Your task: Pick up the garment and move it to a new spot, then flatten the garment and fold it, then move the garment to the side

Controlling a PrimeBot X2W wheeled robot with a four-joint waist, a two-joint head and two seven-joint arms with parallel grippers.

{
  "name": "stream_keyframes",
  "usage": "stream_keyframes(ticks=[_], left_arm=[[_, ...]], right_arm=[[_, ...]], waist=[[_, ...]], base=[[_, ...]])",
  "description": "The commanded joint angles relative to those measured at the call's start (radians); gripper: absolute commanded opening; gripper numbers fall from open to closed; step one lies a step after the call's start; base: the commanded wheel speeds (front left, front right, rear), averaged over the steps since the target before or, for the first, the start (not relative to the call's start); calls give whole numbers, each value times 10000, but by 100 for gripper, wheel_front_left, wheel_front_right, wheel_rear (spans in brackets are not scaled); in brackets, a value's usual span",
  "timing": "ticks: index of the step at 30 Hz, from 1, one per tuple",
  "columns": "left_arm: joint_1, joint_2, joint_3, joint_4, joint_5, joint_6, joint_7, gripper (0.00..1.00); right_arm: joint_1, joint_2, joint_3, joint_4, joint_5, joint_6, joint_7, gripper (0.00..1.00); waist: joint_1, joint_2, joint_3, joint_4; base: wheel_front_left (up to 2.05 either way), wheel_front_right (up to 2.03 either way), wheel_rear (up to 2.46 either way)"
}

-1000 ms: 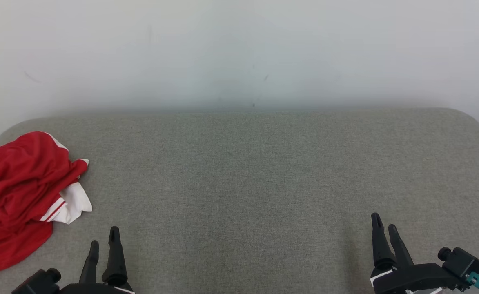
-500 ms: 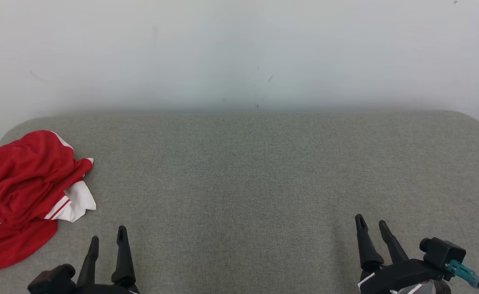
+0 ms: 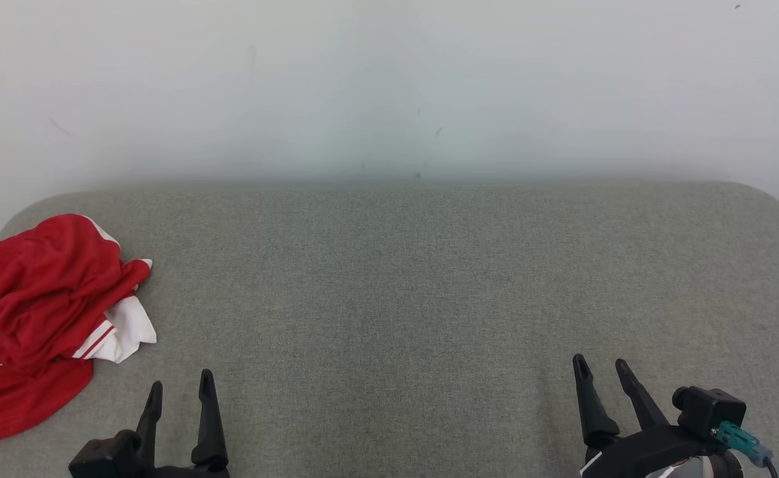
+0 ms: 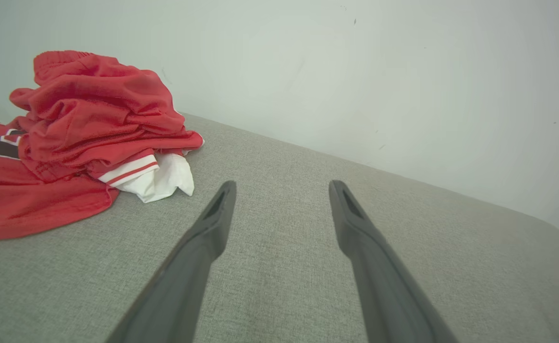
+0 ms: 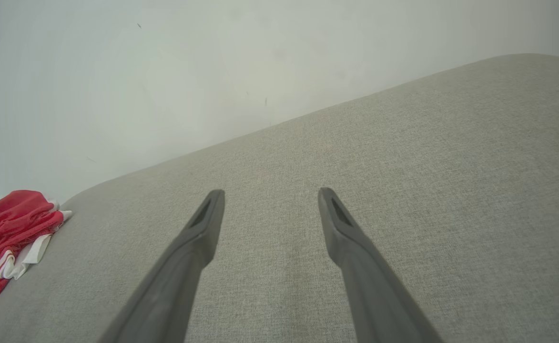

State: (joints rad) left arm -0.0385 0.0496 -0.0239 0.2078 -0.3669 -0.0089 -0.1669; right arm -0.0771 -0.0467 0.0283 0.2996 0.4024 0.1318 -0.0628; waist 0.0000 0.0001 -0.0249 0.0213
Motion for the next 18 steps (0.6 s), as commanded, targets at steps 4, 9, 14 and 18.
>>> stream_keyframes(ticks=[4,9,14,18], left_arm=[[129,63,-112,-21,566,-13,-189,100],[139,69,-245,-12,1001,-88,-311,100],[168,82,-303,-6,1412,-102,-445,100],[215,84,-385,-2,1765,-131,-537,100]], right_arm=[[87,-41,15,-63,-515,-14,26,100],[104,-43,22,-37,-904,-15,0,100],[76,-44,69,11,-1265,-16,-52,100],[59,-46,99,29,-1559,-17,-79,100]], waist=[[0,-1,-27,14],[0,-1,-50,24],[0,-1,-72,27],[0,-1,-83,23]], base=[[0,0,0],[0,0,0],[0,0,0],[0,0,0]])
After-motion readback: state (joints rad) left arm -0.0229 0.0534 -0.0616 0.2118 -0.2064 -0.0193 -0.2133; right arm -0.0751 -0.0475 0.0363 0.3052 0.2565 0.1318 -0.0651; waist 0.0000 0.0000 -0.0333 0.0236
